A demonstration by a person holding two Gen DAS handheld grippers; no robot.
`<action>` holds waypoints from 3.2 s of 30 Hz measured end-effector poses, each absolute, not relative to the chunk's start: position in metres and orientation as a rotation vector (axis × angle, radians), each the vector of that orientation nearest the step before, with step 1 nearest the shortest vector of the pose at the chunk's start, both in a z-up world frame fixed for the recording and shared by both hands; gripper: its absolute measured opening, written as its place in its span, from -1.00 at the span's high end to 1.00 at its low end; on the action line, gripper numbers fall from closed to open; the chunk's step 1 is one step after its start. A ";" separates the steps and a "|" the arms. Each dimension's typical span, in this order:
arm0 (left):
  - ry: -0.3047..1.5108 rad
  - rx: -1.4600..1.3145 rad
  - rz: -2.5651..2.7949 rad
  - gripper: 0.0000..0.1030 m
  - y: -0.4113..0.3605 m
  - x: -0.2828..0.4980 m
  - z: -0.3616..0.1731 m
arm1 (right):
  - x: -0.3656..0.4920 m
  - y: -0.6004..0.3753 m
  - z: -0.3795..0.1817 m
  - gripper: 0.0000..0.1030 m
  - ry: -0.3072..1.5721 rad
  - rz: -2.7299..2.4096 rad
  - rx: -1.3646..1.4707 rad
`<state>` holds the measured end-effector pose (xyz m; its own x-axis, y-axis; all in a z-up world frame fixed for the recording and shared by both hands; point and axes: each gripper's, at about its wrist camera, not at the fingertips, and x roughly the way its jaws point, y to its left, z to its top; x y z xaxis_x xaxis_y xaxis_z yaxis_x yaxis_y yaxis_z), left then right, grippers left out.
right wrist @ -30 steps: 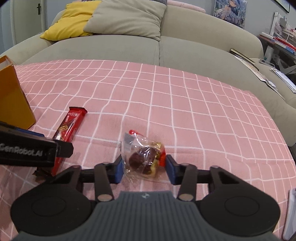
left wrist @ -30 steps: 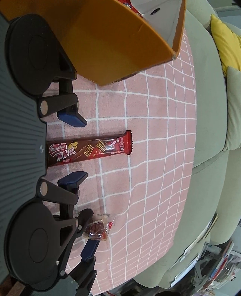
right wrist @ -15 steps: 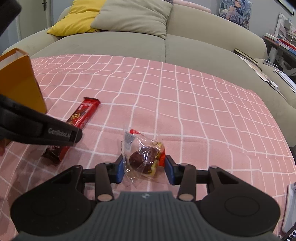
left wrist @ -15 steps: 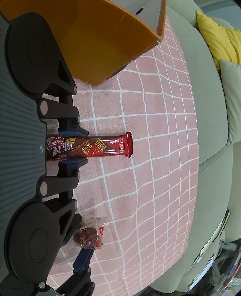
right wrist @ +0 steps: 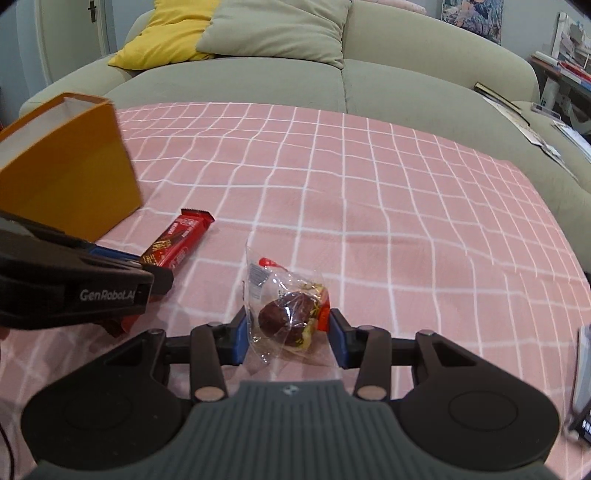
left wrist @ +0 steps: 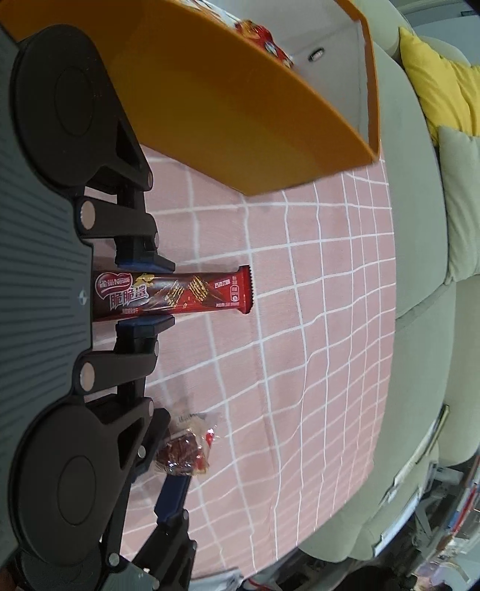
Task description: Organize snacks
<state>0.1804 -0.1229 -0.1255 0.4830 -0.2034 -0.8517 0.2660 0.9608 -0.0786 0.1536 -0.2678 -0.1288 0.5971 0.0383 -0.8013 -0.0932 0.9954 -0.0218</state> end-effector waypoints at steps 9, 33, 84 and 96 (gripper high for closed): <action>1.013 0.004 -0.292 0.51 -0.097 0.137 -0.107 | 0.103 -0.250 -0.114 0.23 0.969 0.095 -0.012; 0.830 -0.149 -0.188 0.51 0.019 0.084 0.002 | 0.080 -0.155 0.002 0.31 0.729 0.362 -0.064; 1.211 -0.047 -0.156 0.42 0.092 0.198 -0.072 | 0.227 -0.014 -0.066 0.27 1.060 0.639 -0.430; 1.084 -0.011 -0.094 0.03 0.098 0.178 -0.015 | 0.217 -0.019 -0.025 -0.44 1.069 0.643 -0.370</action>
<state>0.1784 0.0983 -0.0146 0.4644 -0.0822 -0.8818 0.0711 0.9959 -0.0554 0.2172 -0.0188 -0.0250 0.3255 0.3050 -0.8950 -0.6474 0.7617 0.0241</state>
